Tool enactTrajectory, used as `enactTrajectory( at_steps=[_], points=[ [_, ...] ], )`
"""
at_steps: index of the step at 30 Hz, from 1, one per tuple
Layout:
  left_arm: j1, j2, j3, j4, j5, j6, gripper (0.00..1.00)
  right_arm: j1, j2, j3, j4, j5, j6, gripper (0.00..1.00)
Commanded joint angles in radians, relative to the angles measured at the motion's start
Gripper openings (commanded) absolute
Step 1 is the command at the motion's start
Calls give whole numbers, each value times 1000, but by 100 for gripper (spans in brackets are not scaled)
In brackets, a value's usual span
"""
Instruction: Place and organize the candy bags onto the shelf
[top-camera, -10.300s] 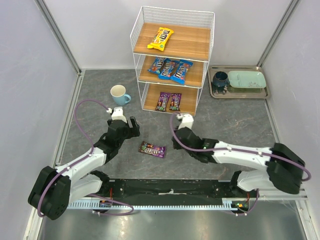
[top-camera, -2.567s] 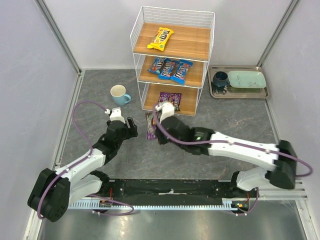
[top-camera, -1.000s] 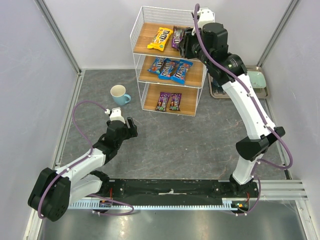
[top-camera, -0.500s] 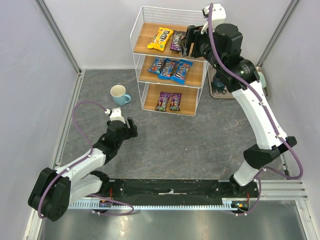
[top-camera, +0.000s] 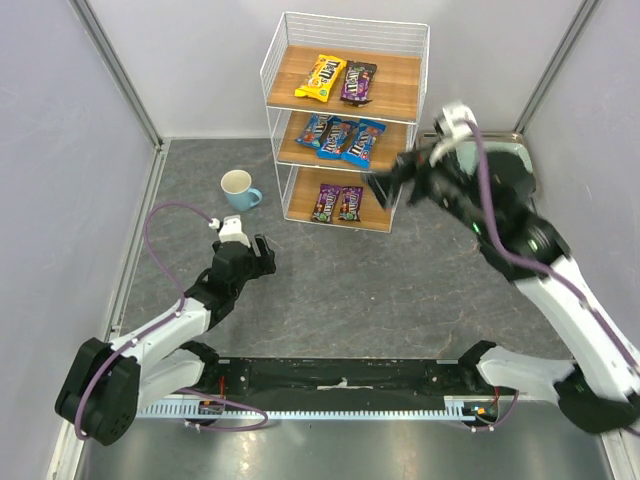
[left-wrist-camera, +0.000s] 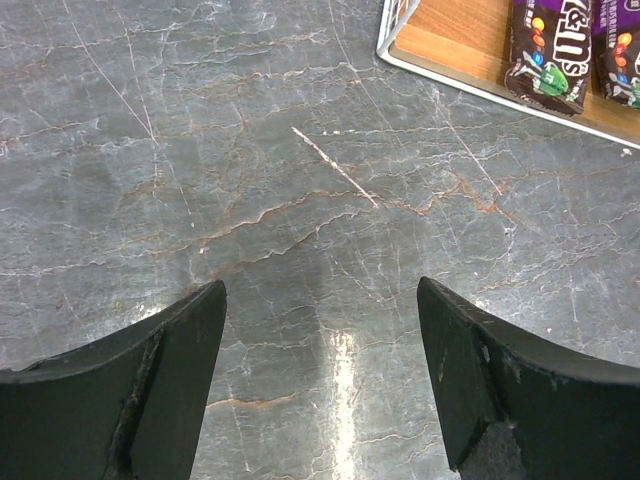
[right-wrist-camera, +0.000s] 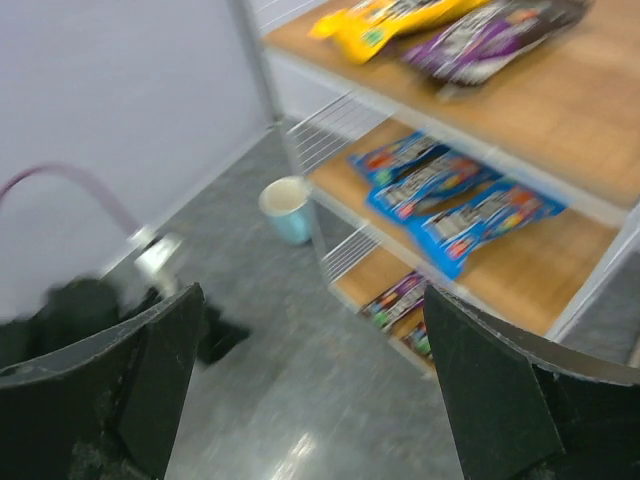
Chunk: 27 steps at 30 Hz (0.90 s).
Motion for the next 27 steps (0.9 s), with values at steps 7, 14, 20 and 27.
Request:
enactTrajectory(
  at_steps=[7,14,20,27],
  points=[
    [7,-95,-44,83,23,5,86,74,-641,-692,-45,70,286,98],
    [6,-139,-63,98,45,-2,81,74,-865,-946,-196,226,448,98],
    [6,-225,-90,71,28,4,82,74,-875,-937,-266,416,542,98],
    [4,-246,-94,40,19,-13,83,74,-758,-911,-297,438,542,98]
  ],
)
